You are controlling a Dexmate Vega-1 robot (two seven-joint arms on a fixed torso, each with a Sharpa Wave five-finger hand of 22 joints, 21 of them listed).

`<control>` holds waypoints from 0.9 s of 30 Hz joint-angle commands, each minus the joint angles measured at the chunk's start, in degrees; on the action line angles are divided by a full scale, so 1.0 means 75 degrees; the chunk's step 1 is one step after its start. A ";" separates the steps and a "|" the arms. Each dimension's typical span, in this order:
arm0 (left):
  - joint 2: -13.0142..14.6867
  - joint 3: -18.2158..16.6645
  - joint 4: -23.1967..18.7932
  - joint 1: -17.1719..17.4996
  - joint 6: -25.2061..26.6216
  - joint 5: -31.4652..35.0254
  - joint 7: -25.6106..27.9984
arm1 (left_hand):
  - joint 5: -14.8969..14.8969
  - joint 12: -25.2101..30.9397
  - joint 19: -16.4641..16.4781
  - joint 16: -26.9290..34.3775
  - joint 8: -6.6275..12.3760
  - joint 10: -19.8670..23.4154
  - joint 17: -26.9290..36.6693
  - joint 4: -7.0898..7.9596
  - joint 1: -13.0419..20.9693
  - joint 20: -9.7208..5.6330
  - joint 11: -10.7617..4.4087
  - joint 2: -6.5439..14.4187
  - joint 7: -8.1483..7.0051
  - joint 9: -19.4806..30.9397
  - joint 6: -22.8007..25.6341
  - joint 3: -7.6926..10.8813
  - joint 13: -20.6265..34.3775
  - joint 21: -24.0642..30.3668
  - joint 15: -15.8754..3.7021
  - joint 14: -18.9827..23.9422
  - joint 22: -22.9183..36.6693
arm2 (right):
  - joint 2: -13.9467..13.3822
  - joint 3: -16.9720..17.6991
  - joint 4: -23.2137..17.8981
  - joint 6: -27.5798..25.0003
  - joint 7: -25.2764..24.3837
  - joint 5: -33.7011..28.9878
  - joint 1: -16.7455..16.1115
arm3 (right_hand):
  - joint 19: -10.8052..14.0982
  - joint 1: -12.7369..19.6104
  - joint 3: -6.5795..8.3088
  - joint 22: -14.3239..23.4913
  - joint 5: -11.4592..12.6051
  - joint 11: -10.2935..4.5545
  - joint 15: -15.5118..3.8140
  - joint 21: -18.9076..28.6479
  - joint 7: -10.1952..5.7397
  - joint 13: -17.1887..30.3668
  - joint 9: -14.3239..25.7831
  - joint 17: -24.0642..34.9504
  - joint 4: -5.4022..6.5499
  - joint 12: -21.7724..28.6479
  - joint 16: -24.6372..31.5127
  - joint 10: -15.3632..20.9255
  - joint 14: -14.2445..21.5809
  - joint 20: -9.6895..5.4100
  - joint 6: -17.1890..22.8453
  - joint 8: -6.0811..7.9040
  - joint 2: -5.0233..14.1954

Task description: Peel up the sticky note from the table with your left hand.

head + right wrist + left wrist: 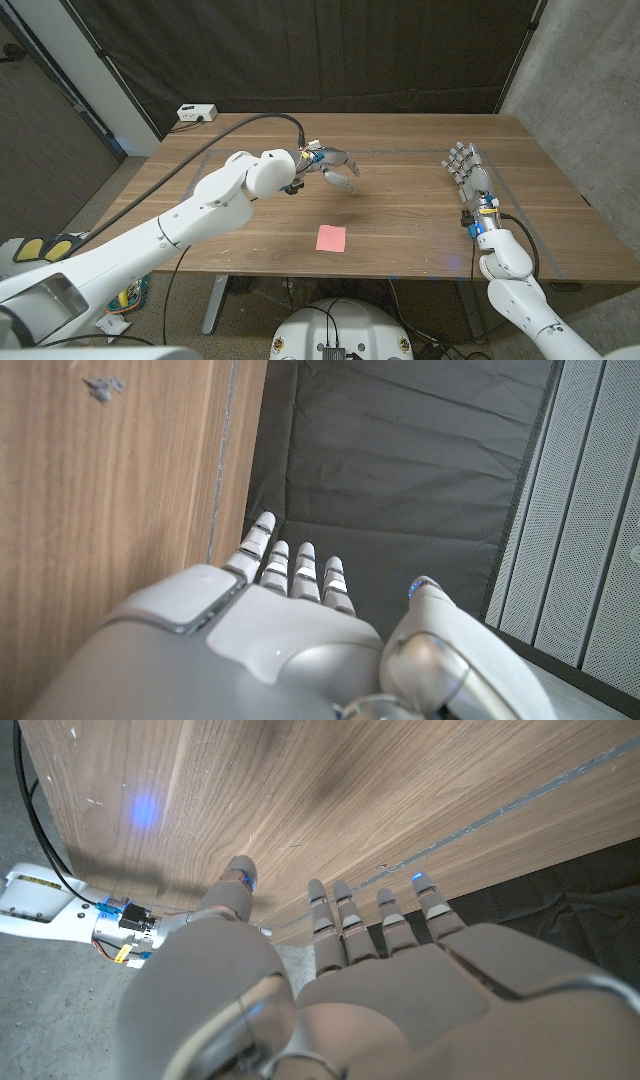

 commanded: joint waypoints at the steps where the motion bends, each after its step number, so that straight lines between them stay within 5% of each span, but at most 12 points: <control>1: -0.0123 0.0145 -0.0086 -0.0170 -0.0041 0.0688 -0.0958 | 0.0076 0.0008 0.0072 0.0004 -0.0002 0.0010 0.0045 -0.0005 0.0205 0.0013 -0.0119 -0.0007 -0.0089 0.0045 0.0028 -0.0073 0.0037 -0.0059 -0.0063 0.0027 0.0004 | 0.0039 -0.0065 0.0045 0.0163 -0.0055 -0.0015 -0.0021 | 0.0077 -0.0060 0.0046 0.0018 -0.0019 0.0027 0.0018 -0.0050 0.0010 0.0022 0.0018 0.0033 0.0002 0.0018 0.0005 0.0035 0.0053 0.0014 0.0053 0.0002 -0.0023; 14: -0.0424 0.0477 -0.0098 -0.0442 -0.0005 0.1384 -0.2258 | 0.0104 -0.0070 0.0109 -0.0069 -0.0059 -0.0088 0.0052 0.0037 0.0632 -0.0074 -0.0178 -0.0027 -0.0254 0.0066 0.0131 -0.0197 0.0102 -0.0148 0.0032 -0.0186 0.0004 | 0.0066 -0.0091 0.0054 0.0266 -0.0089 0.0057 -0.0096 | 0.0106 -0.0088 0.0048 0.0018 -0.0022 0.0022 0.0026 -0.0073 -0.0001 0.0023 0.0018 0.0036 0.0013 0.0011 0.0017 0.0054 0.0103 0.0008 0.0071 0.0001 -0.0028; 18: -0.0494 0.0531 -0.0088 -0.0436 -0.0030 0.1537 -0.2496 | 0.0099 -0.0113 0.0126 -0.0080 -0.0137 -0.0173 0.0056 0.0064 0.0784 -0.0097 -0.0197 -0.0013 -0.0546 0.0070 0.0068 -0.0269 0.0139 -0.0192 0.0047 -0.0256 0.0006 | 0.0037 -0.0092 -0.0003 0.0243 -0.0113 0.0051 -0.0114 | 0.0114 -0.0100 0.0048 0.0019 -0.0023 0.0025 0.0027 -0.0081 -0.0002 0.0023 0.0018 0.0037 0.0019 0.0007 0.0017 0.0057 0.0109 0.0010 0.0087 0.0005 -0.0029; 27: -0.0719 0.0702 -0.0007 -0.0416 0.0077 0.2018 -0.3065 | 0.0089 -0.0271 0.0067 -0.0142 -0.0190 -0.0555 0.0060 0.0085 0.1051 -0.0125 -0.0008 0.0056 -0.0762 0.0071 0.0171 -0.0360 0.0184 -0.0294 0.0159 -0.0519 0.0007 | -0.0044 -0.0090 -0.0108 0.0176 -0.0133 0.0062 -0.0143 | 0.0127 -0.0119 0.0049 0.0019 -0.0024 0.0026 0.0021 -0.0097 -0.0004 0.0024 0.0018 0.0040 0.0027 0.0003 0.0016 0.0068 0.0121 0.0023 0.0112 0.0010 -0.0031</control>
